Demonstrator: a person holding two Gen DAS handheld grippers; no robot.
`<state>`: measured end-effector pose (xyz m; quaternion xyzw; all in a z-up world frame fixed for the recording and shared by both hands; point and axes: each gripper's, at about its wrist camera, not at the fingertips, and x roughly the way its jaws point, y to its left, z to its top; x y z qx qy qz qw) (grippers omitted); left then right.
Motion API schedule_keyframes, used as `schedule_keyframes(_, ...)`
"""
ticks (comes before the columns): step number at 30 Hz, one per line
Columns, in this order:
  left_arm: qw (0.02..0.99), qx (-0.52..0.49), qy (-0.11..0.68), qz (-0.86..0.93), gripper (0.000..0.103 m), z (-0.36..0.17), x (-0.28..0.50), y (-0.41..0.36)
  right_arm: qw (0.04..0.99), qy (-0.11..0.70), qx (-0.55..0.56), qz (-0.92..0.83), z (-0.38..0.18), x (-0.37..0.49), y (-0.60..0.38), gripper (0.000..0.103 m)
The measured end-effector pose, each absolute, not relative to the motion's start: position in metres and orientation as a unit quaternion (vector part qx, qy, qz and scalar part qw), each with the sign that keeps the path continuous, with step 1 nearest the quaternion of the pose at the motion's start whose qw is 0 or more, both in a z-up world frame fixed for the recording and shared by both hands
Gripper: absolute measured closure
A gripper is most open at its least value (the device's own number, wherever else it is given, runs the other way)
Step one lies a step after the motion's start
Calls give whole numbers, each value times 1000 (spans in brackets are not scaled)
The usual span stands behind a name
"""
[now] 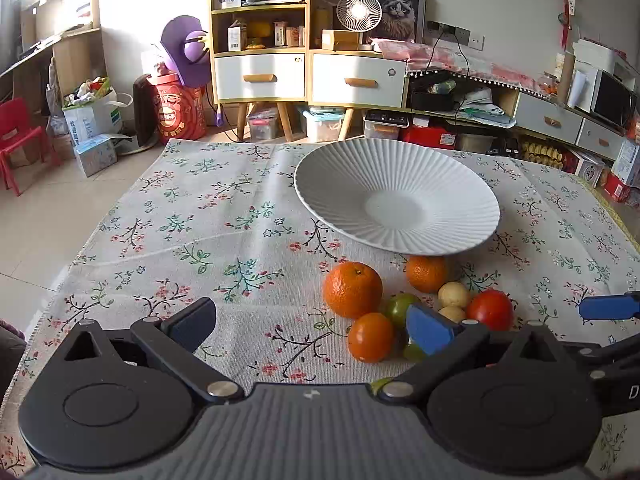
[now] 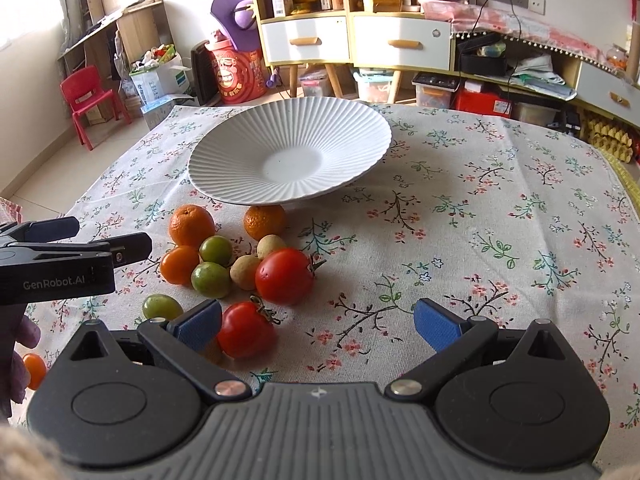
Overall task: Organize fruits
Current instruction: 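Grasp a mandarin orange with the left gripper while the right gripper grasps a red tomato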
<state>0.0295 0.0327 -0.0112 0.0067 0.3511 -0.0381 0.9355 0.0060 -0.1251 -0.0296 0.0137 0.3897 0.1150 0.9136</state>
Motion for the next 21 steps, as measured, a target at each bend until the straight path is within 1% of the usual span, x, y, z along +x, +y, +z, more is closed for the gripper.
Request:
schedule_keyframes(3, 929, 4, 367, -35, 8, -17, 42, 31, 910, 390, 30, 138, -34, 12, -126, 7)
schedule_keyframes(5, 929, 3, 367, -41, 10, -21, 46, 30, 905, 395, 43, 150, -37, 16, -127, 16)
schedule_keyframes(10, 928, 0, 369, -48, 23, -29, 52, 31, 897, 403, 77, 164, -43, 22, -134, 26)
schedule_keyframes(15, 926, -21, 372, -65, 32, -32, 58, 33, 897, 397, 95, 168, -43, 26, -140, 37)
schedule_keyframes(17, 924, -30, 375, -70, 34, -33, 59, 34, 896, 398, 98, 170, -42, 26, -139, 44)
schedule_keyframes(20, 923, -42, 374, -80, 40, -35, 61, 34, 895, 400, 93, 175, -44, 28, -137, 50)
schedule_keyframes(21, 923, -48, 373, -82, 42, -35, 62, 34, 894, 401, 92, 176, -45, 28, -136, 50)
